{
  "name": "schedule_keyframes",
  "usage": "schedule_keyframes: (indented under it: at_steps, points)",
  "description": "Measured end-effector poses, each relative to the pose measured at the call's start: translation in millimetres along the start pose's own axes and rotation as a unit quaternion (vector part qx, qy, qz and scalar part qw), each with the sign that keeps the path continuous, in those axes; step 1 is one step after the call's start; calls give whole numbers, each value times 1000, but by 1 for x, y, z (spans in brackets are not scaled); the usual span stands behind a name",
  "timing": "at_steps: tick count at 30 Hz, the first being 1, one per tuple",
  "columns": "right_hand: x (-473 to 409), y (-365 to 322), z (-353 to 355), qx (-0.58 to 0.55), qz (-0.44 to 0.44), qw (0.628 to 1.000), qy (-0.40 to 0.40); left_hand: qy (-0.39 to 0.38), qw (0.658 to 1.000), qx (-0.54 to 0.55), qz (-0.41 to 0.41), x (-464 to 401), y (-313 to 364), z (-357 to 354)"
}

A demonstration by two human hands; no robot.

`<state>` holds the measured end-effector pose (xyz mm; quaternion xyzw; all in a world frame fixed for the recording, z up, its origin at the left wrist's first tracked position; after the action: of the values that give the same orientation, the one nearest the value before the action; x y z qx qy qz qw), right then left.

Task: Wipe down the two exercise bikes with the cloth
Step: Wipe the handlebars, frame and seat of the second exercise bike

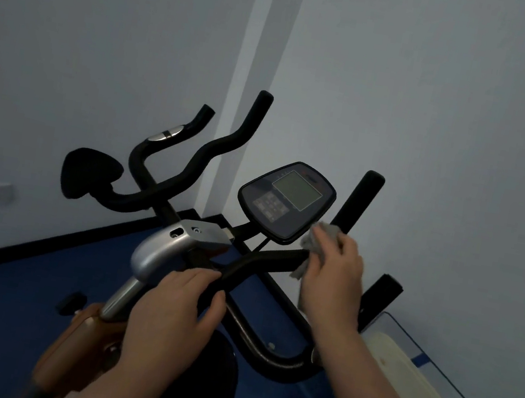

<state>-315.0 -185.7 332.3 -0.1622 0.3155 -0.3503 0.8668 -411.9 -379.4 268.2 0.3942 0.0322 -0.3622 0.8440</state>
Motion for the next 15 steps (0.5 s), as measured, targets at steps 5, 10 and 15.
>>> schedule_keyframes:
  at_steps: [5,10,15]
  points:
    - [44,-34,-47,-75,72,990,-94,48,999,7,-8,5,-4,5]
    - [13,-42,-27,-90,153,970,-164,78,993,82,28,36,-23,-3]
    - [16,-31,-29,-11,114,988,-104,109,979,149,86,50,-35,-8]
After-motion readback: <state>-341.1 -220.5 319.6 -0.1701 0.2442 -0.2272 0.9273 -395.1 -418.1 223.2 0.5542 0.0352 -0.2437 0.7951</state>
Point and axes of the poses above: each hand's wrist, its own x-axis away from the middle knuckle, its own z-axis out of the back of the hand, y = z × x, the point moved 8 cm from there along -x, towards the middle knuckle, and after that the axes turned 5 degrees about -y, right-handed, at the moved point
